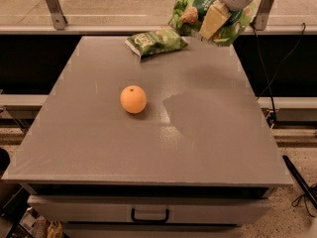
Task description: Move green rice chip bag near green jalapeno chip bag
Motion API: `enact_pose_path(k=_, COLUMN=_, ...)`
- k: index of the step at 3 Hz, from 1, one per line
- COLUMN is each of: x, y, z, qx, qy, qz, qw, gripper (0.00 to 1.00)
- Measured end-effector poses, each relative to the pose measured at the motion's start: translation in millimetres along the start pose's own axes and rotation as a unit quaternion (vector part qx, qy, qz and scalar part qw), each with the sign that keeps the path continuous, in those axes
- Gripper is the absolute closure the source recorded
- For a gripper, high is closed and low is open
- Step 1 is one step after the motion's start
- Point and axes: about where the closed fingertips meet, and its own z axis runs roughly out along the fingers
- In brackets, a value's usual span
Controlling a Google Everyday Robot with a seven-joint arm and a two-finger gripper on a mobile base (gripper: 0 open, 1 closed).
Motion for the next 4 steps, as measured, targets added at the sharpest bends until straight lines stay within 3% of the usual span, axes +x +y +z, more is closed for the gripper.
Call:
enact_pose_path(k=2, x=35.6, y=-13.4, z=54.4, qx=-0.035, qy=0.018, qz=0.030, qw=0.9988, gripper=1.00)
enact_pose_path(k=4, x=35.3, y=-12.4, z=109.9, qx=-0.055, qy=0.030, qz=0.024, qw=0.9978, gripper=1.00)
